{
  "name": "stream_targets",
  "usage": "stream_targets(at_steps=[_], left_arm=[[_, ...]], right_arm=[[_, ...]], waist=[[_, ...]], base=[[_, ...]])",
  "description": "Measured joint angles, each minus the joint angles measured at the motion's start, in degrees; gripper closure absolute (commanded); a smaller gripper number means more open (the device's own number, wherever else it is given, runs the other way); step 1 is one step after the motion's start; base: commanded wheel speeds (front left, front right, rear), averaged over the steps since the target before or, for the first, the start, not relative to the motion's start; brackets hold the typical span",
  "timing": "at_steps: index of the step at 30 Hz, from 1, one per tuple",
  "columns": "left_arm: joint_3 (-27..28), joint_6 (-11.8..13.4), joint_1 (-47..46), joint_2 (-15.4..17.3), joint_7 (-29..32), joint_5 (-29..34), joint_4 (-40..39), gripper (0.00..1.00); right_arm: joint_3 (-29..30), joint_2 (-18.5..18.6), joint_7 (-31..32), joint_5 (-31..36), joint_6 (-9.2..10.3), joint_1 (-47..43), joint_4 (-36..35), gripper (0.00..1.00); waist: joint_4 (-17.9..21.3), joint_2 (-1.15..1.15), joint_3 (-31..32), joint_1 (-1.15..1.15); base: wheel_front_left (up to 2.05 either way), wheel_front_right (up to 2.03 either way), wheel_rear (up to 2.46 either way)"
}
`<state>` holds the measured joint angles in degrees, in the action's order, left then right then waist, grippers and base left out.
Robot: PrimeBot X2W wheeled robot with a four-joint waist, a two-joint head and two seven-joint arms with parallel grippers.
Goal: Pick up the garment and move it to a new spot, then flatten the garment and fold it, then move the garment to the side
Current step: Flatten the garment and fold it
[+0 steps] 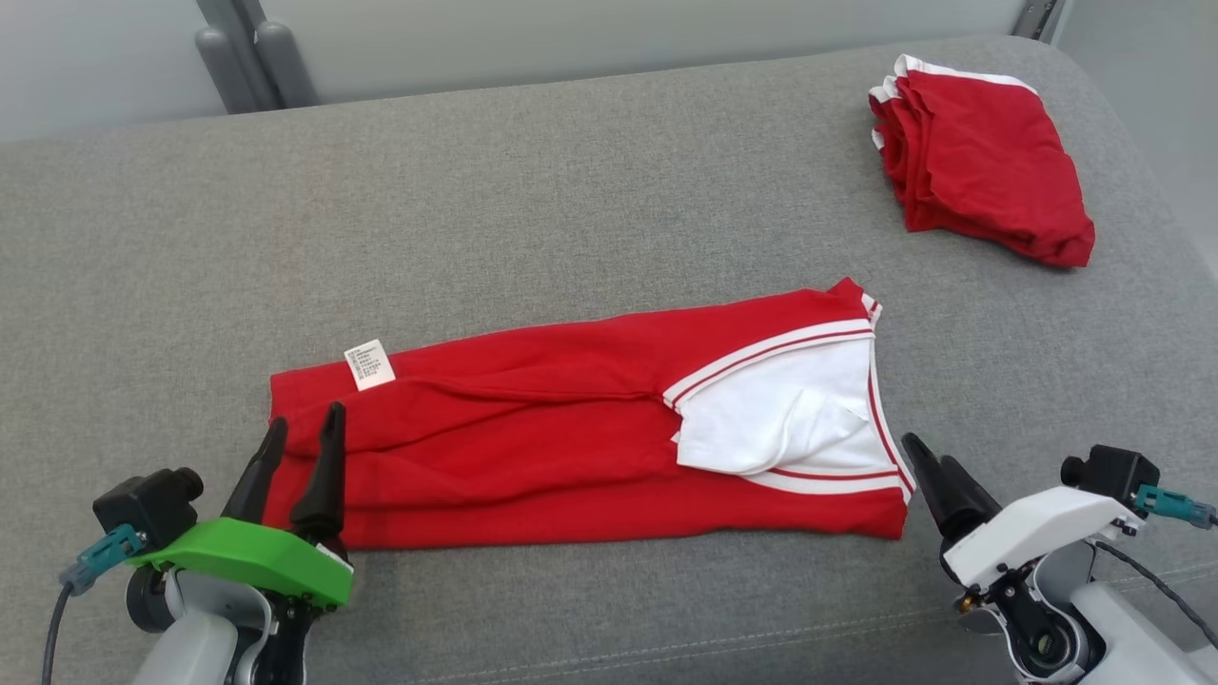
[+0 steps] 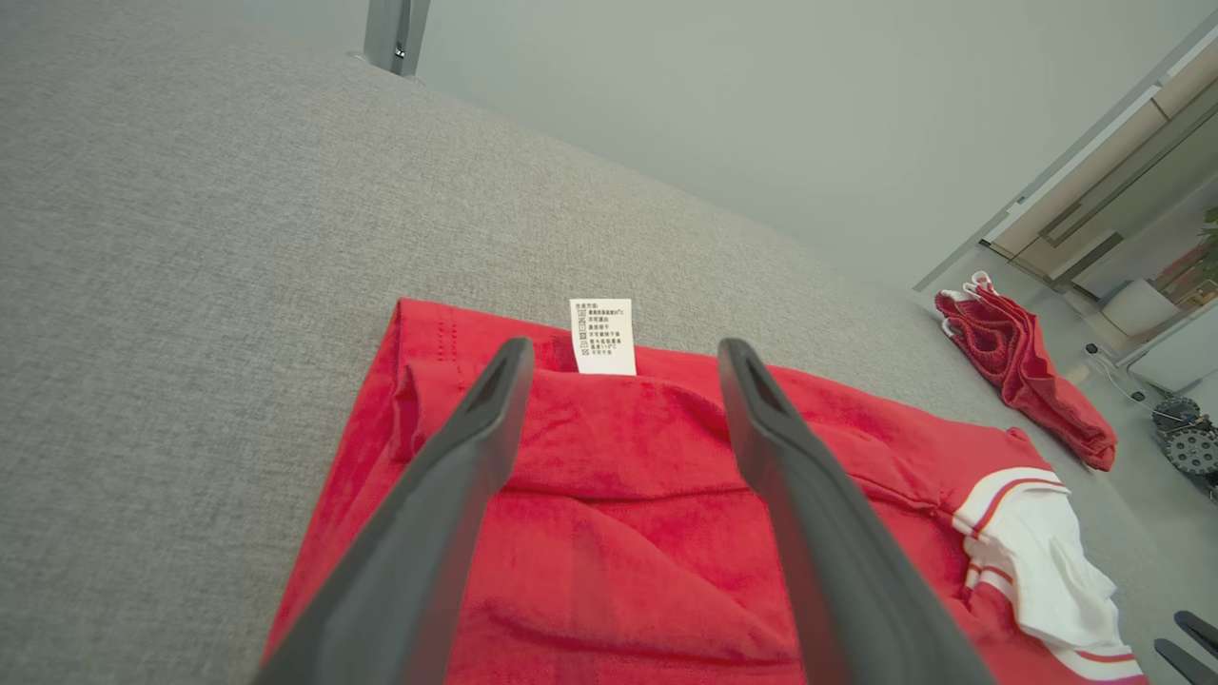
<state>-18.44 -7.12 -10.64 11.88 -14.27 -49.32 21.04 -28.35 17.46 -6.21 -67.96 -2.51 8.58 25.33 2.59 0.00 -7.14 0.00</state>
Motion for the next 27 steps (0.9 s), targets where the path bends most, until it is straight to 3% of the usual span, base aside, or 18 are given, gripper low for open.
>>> stream_targets(at_steps=[10,27], left_arm=[[0.10,0.00,0.09,-0.02,0.00,0.25,-0.03,0.00],[-0.38,0.00,0.10,0.04,0.00,0.26,0.05,0.00]], right_arm=[[0.64,-0.63,-2.36,-0.54,0.01,-4.14,3.07,0.00],[0.32,-5.49,-3.09,-5.08,-3.50,-4.34,5.28,0.00]], waist=[[-0.62,0.00,0.34,0.00],[-0.85,0.00,0.34,0.00]], base=[[0.00,0.00,0.00],[0.00,0.00,0.00]])
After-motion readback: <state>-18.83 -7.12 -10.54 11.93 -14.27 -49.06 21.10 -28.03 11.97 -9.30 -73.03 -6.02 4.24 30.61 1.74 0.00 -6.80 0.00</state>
